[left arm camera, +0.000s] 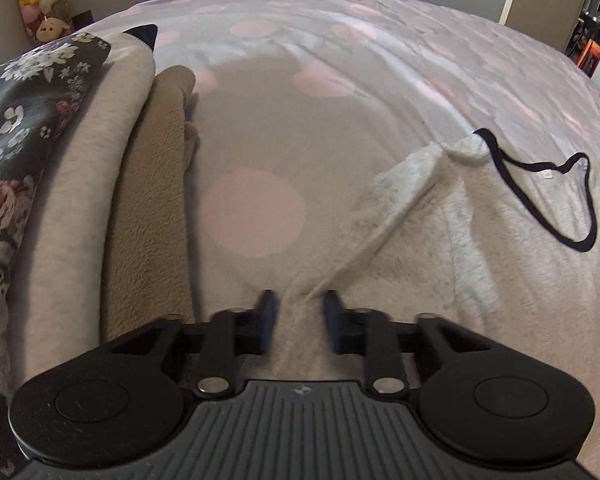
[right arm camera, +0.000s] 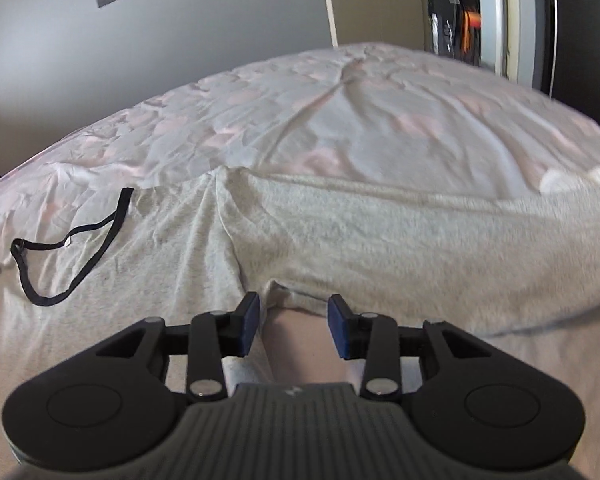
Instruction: Fold clothes
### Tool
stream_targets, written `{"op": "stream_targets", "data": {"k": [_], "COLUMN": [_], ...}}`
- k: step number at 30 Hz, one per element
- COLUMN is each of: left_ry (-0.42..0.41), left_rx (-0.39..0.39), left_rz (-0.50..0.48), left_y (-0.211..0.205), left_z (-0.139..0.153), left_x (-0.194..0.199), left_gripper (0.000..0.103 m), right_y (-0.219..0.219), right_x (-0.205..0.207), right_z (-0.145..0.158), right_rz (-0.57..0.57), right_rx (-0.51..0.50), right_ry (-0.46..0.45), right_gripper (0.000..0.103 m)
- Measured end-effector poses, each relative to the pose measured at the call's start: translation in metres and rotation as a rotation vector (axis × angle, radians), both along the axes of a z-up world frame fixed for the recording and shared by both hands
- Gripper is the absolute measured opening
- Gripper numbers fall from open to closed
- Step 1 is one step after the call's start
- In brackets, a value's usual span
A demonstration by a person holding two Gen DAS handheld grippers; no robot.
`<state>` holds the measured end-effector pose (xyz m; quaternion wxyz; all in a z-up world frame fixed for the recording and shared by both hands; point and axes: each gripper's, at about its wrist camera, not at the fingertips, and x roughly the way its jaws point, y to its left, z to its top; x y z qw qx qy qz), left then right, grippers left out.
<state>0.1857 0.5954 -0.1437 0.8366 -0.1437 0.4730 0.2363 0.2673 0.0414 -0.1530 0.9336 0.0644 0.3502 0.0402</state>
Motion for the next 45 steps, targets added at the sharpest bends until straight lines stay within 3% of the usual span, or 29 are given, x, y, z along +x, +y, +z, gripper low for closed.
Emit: {"op": "stream_targets", "data": {"k": [3,7,10,12,14,15,19,23,25,30,31,35,38,40,43,45], "left_ry": [0.040,0.097,0.138,0.091,0.012,-0.020,-0.091,-0.069,-0.033,-0.070,-0.078,-0.103,-0.097,-0.112,-0.127,-0.105], "left_rx": [0.064,0.056,0.122,0.130,0.108,0.093,0.061,0.050,0.084,0.151,0.145,0.102,0.137,0.187,0.158,0.180], "left_rz": [0.018,0.083,0.052,0.027,0.019,0.019,0.000,-0.099,-0.134,-0.155,-0.153,-0.165,-0.159,-0.101,-0.020,-0.062], "left_y": [0.001,0.018,0.006,0.004,0.006,0.008,0.010,-0.004,-0.016,-0.028,-0.027,-0.025,-0.026,-0.016,0.007,0.004], "left_z": [0.007,-0.004,0.000,0.009,0.021,0.025,0.030,0.014,0.002,-0.008,-0.008,-0.005,-0.002,0.004,0.008,0.006], "left_x": [0.004,0.013,0.024,0.026,0.029,0.033,0.055,0.077,0.080,0.071,0.070,0.072,0.077,0.077,0.078,0.083], "left_gripper": [0.002,0.002,0.003,0.011,0.030,0.031,0.032,0.032,0.032,0.032,0.031,0.004,0.000,0.000,0.000,0.000], "right_y": [0.002,0.003,-0.001,-0.005,-0.009,-0.011,-0.008,-0.008,-0.009,-0.009,-0.009,-0.009,-0.009,-0.009,-0.008,-0.007], "right_x": [0.000,0.000,0.001,0.001,0.001,0.001,0.001,0.003,0.004,0.005,0.006,0.005,0.005,0.005,0.005,0.005], "right_z": [-0.003,-0.003,-0.004,-0.004,-0.003,-0.003,-0.004,-0.006,-0.007,-0.008,-0.008,-0.008,-0.009,-0.009,-0.009,-0.010], "right_rz": [0.014,0.029,0.024,0.013,-0.006,-0.012,0.000,0.005,0.004,0.009,0.009,0.010,0.013,0.014,0.013,0.014], "right_rx": [-0.013,-0.017,-0.014,-0.004,0.010,0.014,0.005,0.008,0.013,0.016,0.017,0.016,0.012,0.010,0.008,0.005], "right_ry": [-0.010,-0.015,-0.010,-0.005,-0.007,-0.009,-0.011,-0.011,-0.010,-0.011,-0.010,-0.009,-0.009,-0.009,-0.009,-0.009], "right_gripper": [0.042,0.042,0.042,0.042,0.043,0.043,0.044,0.045,0.045,0.046,0.046,0.047,0.047,0.047,0.047,0.048]}}
